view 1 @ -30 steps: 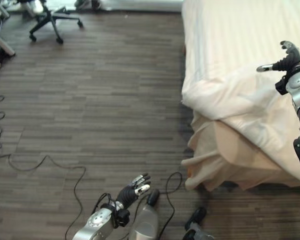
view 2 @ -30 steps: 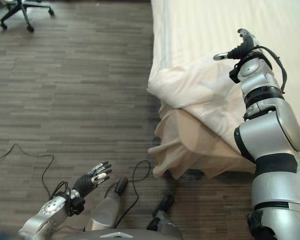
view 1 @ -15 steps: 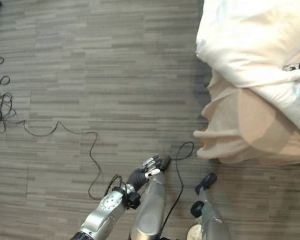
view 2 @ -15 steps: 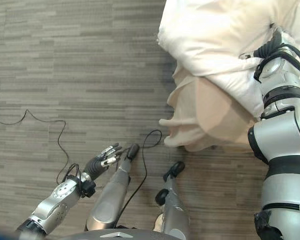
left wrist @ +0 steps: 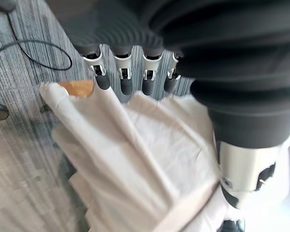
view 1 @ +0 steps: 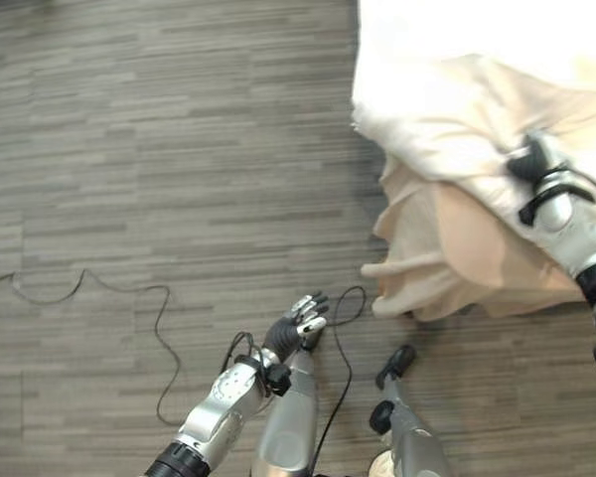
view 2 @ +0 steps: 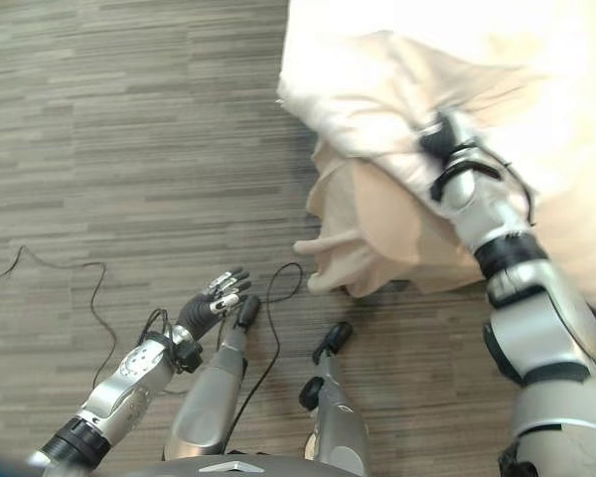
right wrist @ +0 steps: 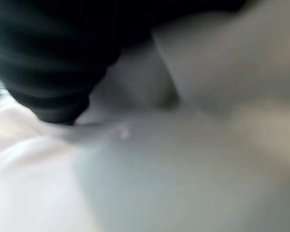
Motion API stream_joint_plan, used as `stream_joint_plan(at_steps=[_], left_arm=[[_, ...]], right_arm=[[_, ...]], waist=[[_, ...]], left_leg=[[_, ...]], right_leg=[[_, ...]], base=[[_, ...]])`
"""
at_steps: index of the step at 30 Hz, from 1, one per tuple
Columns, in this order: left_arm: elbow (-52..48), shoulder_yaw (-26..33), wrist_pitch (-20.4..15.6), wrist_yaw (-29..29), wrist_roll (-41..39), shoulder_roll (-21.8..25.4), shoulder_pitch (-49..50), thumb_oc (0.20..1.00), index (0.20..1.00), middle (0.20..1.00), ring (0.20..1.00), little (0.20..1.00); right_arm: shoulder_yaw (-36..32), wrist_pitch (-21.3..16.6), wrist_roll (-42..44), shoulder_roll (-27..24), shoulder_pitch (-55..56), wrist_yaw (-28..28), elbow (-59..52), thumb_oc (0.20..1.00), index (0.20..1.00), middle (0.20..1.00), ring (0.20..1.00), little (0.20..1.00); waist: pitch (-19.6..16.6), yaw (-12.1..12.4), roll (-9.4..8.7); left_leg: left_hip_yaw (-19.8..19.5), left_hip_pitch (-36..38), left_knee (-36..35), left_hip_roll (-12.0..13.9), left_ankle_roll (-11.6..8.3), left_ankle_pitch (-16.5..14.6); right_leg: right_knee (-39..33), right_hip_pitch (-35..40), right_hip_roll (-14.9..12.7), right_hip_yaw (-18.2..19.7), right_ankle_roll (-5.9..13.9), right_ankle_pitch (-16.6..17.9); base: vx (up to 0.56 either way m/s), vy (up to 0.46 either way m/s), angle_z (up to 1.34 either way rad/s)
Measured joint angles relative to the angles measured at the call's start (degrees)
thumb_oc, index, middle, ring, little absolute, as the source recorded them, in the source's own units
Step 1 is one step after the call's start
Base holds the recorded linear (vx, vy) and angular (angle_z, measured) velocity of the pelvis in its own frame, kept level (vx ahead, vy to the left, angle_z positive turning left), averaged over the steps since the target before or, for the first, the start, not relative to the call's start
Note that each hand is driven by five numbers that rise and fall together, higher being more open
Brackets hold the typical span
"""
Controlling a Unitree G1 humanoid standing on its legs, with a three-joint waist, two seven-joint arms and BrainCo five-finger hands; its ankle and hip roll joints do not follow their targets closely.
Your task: Making the bed.
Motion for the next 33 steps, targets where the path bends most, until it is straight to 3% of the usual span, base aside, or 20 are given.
stream_joint_plan(at_steps=[3, 6, 9, 10, 16, 17, 18, 20, 23, 25, 28, 30, 31, 32, 33], left_arm=[[-3.52, -1.85, 0.23, -2.97, -0.08, 4.8, 2.92, 1.0, 1.0, 1.0, 1.0, 1.0], [-5.46, -1.14, 0.17, -4.46, -0.09, 5.62, 4.56, 1.0, 1.0, 1.0, 1.0, 1.0], [-5.47, -0.75, 0.67, -5.42, -0.07, 6.91, 6.35, 1.0, 1.0, 1.0, 1.0, 1.0], [-5.39, -0.8, 0.94, -5.43, -0.05, 7.4, 6.75, 1.0, 1.0, 1.0, 1.0, 1.0], [-5.41, -0.17, 2.25, -5.41, 0.05, 8.21, 7.5, 1.0, 1.0, 1.0, 1.0, 1.0], [-5.38, -0.13, 2.48, -5.42, 0.05, 8.13, 7.15, 1.0, 1.0, 1.0, 1.0, 1.0], [-4.79, -0.33, 3.35, -5.58, 0.02, 7.85, 6.51, 1.0, 1.0, 1.0, 1.0, 1.0], [-4.74, -0.46, 3.97, -7.36, -0.06, 7.89, 6.06, 1.0, 1.0, 1.0, 1.0, 1.0], [-4.67, 0.01, 4.35, -10.15, -0.1, 8.09, 7.35, 1.0, 1.0, 1.0, 1.0, 1.0], [-4.73, -0.21, 4.73, -12.21, -0.11, 7.83, 8.45, 1.0, 1.0, 1.0, 1.0, 1.0], [-4.7, -0.2, 5.01, -12.21, -0.1, 7.81, 9.56, 1.0, 1.0, 1.0, 1.0, 1.0], [-4.73, 0.52, 4.93, -11.4, -0.11, 7.23, 10.5, 1.0, 1.0, 1.0, 1.0, 1.0], [-4.71, 2.26, 4.81, -10.47, -0.11, 5.85, 11.75, 1.0, 1.0, 1.0, 1.0, 1.0], [-4.34, 3.88, 4.06, -8.86, -0.12, 1.44, 11.2, 1.0, 1.0, 1.0, 1.0, 1.0], [-4.26, 3.82, 3.81, -8.41, -0.11, 0.46, 11.2, 1.0, 1.0, 1.0, 1.0, 1.0]], right_arm=[[-0.16, -4.42, -1.23, 2.82, 20.63, 10.95, -11.46, 0.2, 0.2, 0.2, 0.2, 0.2], [-5.63, -3.5, -1.35, 7.42, 31.97, 15.12, -10.14, 0.2, 0.2, 0.2, 0.2, 0.2], [-9.79, -2.85, -1.9, 11.7, 35.81, 17.07, -6.23, 0.2, 0.2, 0.2, 0.2, 0.2], [-9.45, -2.5, -2.85, 12.42, 35.91, 17.14, -4.79, 1.0, 1.0, 1.0, 1.0, 1.0], [-7.77, 0.78, -2.73, 21.48, 36.5, 18.19, 11.79, 1.0, 1.0, 1.0, 1.0, 1.0], [-6.88, 1.47, -1.83, 22.95, 37.62, 18.48, 17.56, 1.0, 1.0, 1.0, 1.0, 1.0], [-7.09, 1.96, 1.65, 27.7, 36.69, 18.28, 35.36, 1.0, 1.0, 1.0, 1.0, 1.0], [-6.19, 1.87, 2.34, 27.13, 39.29, 18.97, 43.82, 1.0, 1.0, 1.0, 1.0, 1.0], [-7.63, 2.37, 1.22, 24.15, 45.42, 20.31, 47.65, 1.0, 1.0, 1.0, 1.0, 1.0], [-13.27, 2.49, -1.2, 21.87, 52.17, 22.04, 51.37, 1.0, 1.0, 1.0, 1.0, 1.0], [-27.23, 3.8, 0.33, 18.78, 55.56, 20.18, 54.36, 1.0, 1.0, 1.0, 1.0, 1.0], [-36.02, 5.35, 3.9, 13.98, 54.93, 15.91, 43.72, 1.0, 1.0, 1.0, 1.0, 1.0], [-39.37, 5.31, 4.9, 10.42, 57.85, 12.2, 24.96, 1.0, 1.0, 1.0, 1.0, 1.0], [-48.0, 1.5, 9.64, 9.11, 59.59, 6.12, -2.1, 1.0, 1.0, 1.0, 1.0, 1.0], [-47.98, -0.75, 10.95, 9.21, 59.09, 4.98, -4.17, 1.0, 1.0, 1.0, 1.0, 1.0]], waist=[[-0.59, -1.03, -1.11], [-1.34, -0.89, -1.39], [-1.96, -0.89, -1.53], [-2.16, -0.9, -1.48], [-3.48, -0.61, -1.49], [-3.6, -0.76, -1.39], [-4.18, -1.04, -0.88], [-5.74, -1.25, 0.19], [-9.42, -2.72, 1.23], [-13.25, -3.71, 1.33], [-14.09, -5.1, 1.12], [-14.0, -7.98, 0.98], [-13.86, -9.81, 1.26], [-13.22, -11.21, 2.04], [-13.17, -11.26, 2.27]], left_leg=[[0.28, 4.67, -1.49, 0.67, -0.36, -0.3], [0.54, 5.5, -1.96, 0.43, -0.5, -0.38], [0.37, 7.34, -2.27, 0.15, -0.48, -0.36], [0.36, 8.16, -2.56, 0.05, -0.48, -0.36], [0.33, 10.23, -2.93, -0.32, -0.37, -0.29], [0.4, 10.44, -2.93, -0.34, -0.36, -0.28], [0.85, 11.75, -2.94, -0.35, -0.33, -0.28], [1.15, 13.06, -3.72, -0.29, -0.35, -0.32], [1.12, 14.9, -4.91, -0.01, -0.34, -0.32], [0.98, 15.72, -5.84, 0.31, -0.31, -0.3], [1.44, 16.47, -5.9, 0.26, -0.09, -0.17], [3.02, 16.42, -5.87, 0.06, 0.22, 0.04], [4.64, 16.34, -5.91, -0.04, 0.56, 0.28], [7.02, 16.39, -6.58, 0.29, 1.05, 0.26], [7.11, 16.35, -6.64, 0.5, 1.05, 0.25]], right_leg=[[0.0, 4.02, 0.48, -0.24, 0.37, -1.13], [0.0, 4.81, 0.1, -0.37, 0.69, -1.45], [-0.02, 6.8, -0.21, -0.82, 1.11, -1.79], [-0.02, 7.5, -0.36, -0.95, 1.26, -1.91], [-0.03, 9.48, -0.76, -1.08, 1.51, -2.08], [-0.02, 9.66, -0.79, -0.97, 1.49, -2.07], [-0.02, 10.72, -0.78, -0.39, 1.44, -2.03], [-0.03, 11.58, -0.85, -0.19, 1.74, -2.26], [-0.06, 13.34, -0.72, -0.5, 2.42, -3.36], [-0.22, 13.84, -0.49, -0.69, 2.47, -3.78], [-0.22, 14.27, -0.54, -0.19, 2.44, -3.74], [-0.32, 13.17, -0.63, 1.55, 2.54, -3.33], [-0.33, 11.87, -0.7, 3.31, 2.76, -2.76], [-0.33, 10.64, -0.55, 4.6, 1.99, -2.05], [-0.33, 10.75, -0.43, 4.59, 1.92, -1.99]], base=[[0.07, -0.036, -0.01], [0.08, -0.029, 0.04], [0.02, -0.025, 0.08], [0.0, -0.022, 0.06], [0.0, -0.01, 0.01], [0.05, -0.031, -0.09], [0.08, -0.035, -0.13], [0.07, -0.034, -0.1], [0.1, -0.03, 0.03], [0.02, -0.014, 0.02], [-0.02, 0.013, -0.07], [-0.05, 0.038, -0.41], [-0.05, 0.02, -0.89], [-0.05, 0.012, -0.76], [-0.03, -0.008, -0.46]])
